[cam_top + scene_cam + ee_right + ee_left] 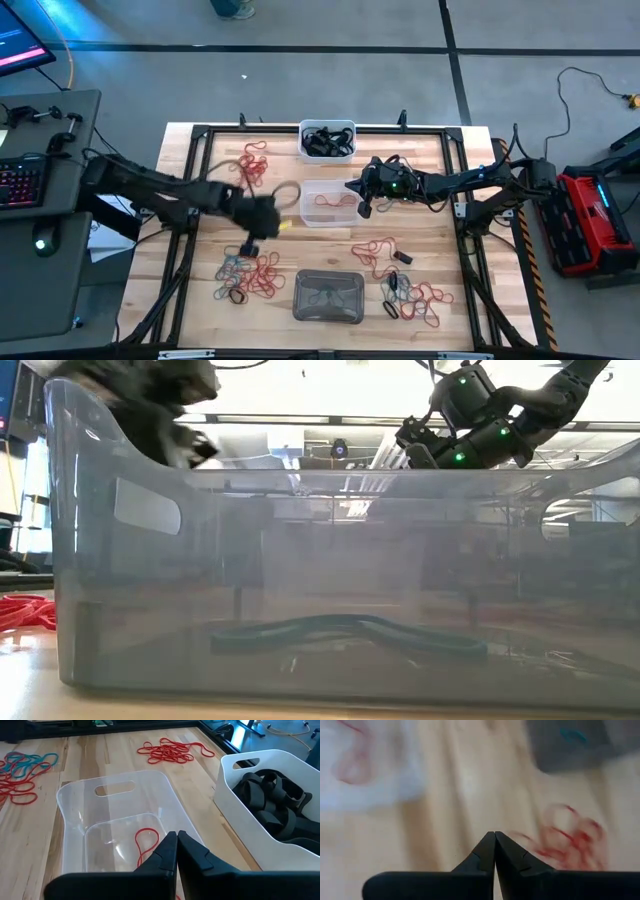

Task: Sort rubber bands into baskets
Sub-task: Put the black rubber band into the white bin

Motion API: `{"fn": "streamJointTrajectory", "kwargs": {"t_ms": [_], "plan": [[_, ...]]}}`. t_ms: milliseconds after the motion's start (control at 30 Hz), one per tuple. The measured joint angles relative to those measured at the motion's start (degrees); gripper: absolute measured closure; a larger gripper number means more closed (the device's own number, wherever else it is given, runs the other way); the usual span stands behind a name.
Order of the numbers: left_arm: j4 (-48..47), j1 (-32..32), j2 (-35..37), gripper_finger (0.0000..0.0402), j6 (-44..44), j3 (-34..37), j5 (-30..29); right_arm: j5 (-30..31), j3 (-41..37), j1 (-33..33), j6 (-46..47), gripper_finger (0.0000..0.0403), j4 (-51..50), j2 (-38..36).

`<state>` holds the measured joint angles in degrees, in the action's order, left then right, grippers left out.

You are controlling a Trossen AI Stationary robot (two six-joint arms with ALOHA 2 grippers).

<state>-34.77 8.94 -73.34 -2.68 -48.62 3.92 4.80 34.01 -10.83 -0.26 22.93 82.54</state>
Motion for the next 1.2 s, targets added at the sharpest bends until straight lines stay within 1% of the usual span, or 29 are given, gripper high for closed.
{"fn": "streamJointTrajectory", "kwargs": {"t_ms": [100, 333, 400, 533, 667, 767, 933, 1000, 1067, 1200], "plan": [[-2.6, 7.1, 0.0, 0.0401, 5.7, 0.0, 0.0, 0.0, 0.0, 0.0, 0.0, 0.0402, 0.0, 0.0], [-2.4, 21.7, -0.7, 0.0401, 16.8, 0.0, -0.1, 0.0, 0.0, 0.0, 0.0, 0.0402, 0.0, 0.0], [-2.4, 25.1, -1.5, 0.0401, 20.6, 0.0, -0.3, 0.0, 0.0, 0.0, 0.2, 0.0402, 0.0, 0.0], [-1.1, 29.9, -4.2, 0.0400, 26.6, -0.1, -2.8, 0.0, 0.0, 0.0, 0.3, 0.0402, 0.0, 0.0], [-1.0, 32.3, -7.9, 0.0397, 29.3, -0.1, -2.7, -0.1, 0.0, 0.0, 0.3, 0.0402, -0.1, 0.0], [-1.2, 32.9, -10.7, 0.0379, 30.5, -0.3, -2.5, -0.1, 0.0, 0.0, 0.3, 0.0402, -0.4, 0.0], [-1.9, 33.3, -14.5, 0.0337, 28.5, -2.3, -2.3, -0.1, 0.0, 0.0, 0.6, 0.0402, -0.8, 0.0], [-2.2, 33.3, -15.4, 0.0324, 28.5, -2.6, -1.2, -0.1, 0.0, 0.0, 1.5, 0.0402, -0.9, 0.0], [-2.6, 33.4, -16.2, 0.0314, 28.5, -2.6, 0.7, -0.1, 0.0, 0.0, 1.6, 0.0402, -1.0, 0.0], [-3.5, 34.9, -17.6, 0.0310, 26.0, -2.6, 2.0, -0.1, 0.0, 0.0, 1.5, 0.0402, -1.0, 0.0]]}}
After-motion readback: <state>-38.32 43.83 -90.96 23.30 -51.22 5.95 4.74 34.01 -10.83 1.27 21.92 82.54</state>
